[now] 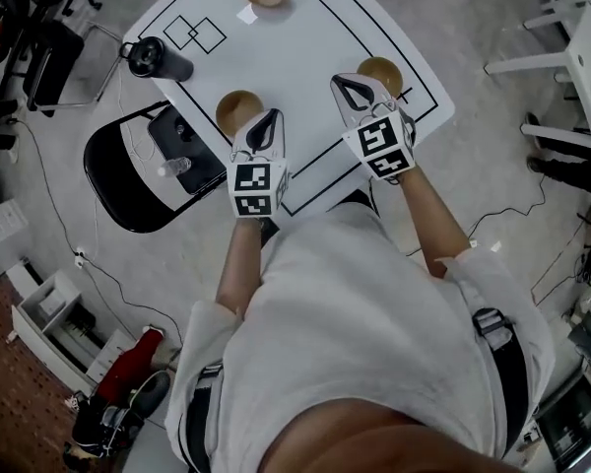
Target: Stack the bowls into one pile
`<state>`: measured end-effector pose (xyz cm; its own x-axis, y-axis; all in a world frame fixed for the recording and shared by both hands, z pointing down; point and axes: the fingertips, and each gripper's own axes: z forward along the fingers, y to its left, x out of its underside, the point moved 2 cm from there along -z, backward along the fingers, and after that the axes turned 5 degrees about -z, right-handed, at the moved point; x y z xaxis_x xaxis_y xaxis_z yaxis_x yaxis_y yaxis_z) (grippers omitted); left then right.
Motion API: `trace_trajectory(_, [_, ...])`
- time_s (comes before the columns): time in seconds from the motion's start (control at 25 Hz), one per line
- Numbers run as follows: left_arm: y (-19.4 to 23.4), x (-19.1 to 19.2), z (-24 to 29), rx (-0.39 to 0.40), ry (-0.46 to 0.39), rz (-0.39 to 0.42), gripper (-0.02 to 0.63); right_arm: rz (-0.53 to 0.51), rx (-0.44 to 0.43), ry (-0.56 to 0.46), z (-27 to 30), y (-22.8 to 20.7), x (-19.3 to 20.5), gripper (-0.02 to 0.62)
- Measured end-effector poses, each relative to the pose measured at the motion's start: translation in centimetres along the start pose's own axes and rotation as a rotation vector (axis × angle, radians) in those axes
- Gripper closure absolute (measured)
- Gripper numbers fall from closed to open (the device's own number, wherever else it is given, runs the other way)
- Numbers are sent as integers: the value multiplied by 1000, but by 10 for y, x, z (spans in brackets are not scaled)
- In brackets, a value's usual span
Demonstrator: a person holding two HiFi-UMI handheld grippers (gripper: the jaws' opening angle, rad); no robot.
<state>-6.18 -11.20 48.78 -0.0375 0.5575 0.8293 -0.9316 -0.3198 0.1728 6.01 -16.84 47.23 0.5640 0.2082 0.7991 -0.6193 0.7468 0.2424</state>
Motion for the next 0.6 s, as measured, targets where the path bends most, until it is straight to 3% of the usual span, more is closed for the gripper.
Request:
trace_trajectory(0.24, [15, 11, 3, -84, 20, -66, 603, -78, -80, -6, 46, -2, -6, 595])
trace_trajectory(0.6, [38, 15, 8, -167, 61, -153, 603, -110, -126, -13, 84, -4, -23, 595])
